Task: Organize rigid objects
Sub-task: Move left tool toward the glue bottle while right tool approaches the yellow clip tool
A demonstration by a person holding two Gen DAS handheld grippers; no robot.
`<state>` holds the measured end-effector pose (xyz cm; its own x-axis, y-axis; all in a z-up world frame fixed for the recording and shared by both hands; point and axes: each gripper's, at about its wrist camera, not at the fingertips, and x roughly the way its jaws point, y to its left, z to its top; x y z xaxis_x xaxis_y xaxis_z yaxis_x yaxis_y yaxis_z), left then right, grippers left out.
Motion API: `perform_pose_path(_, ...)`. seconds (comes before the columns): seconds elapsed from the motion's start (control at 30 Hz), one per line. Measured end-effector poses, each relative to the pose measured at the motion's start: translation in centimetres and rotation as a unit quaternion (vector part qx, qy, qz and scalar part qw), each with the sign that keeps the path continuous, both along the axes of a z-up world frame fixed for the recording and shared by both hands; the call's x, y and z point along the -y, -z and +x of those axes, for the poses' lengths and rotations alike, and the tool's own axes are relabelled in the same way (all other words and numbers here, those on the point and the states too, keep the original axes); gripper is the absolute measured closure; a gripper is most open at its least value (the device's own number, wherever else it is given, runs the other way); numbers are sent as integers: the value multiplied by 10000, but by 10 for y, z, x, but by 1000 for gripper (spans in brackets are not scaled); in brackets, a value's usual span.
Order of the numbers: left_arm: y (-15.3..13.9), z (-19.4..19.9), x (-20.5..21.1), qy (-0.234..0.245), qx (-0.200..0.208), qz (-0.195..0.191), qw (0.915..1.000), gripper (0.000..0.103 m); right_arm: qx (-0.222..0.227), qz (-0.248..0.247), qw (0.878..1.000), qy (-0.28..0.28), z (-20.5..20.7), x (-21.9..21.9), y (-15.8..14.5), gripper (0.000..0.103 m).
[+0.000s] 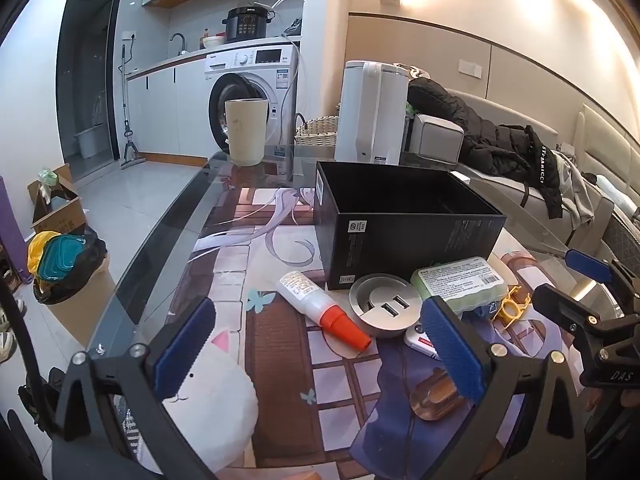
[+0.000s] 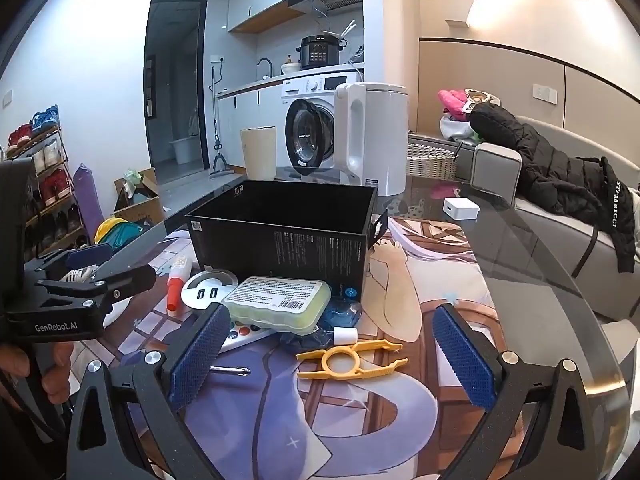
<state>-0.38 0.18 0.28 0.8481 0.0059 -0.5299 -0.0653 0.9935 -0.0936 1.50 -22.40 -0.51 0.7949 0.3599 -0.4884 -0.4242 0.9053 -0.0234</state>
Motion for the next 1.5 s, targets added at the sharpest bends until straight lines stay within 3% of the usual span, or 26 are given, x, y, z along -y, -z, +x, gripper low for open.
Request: perform_pose_path(1.5, -1, 0, 3, 33, -11, 50, 10000, 0, -108, -53, 9999, -11, 1, 1, 3, 0)
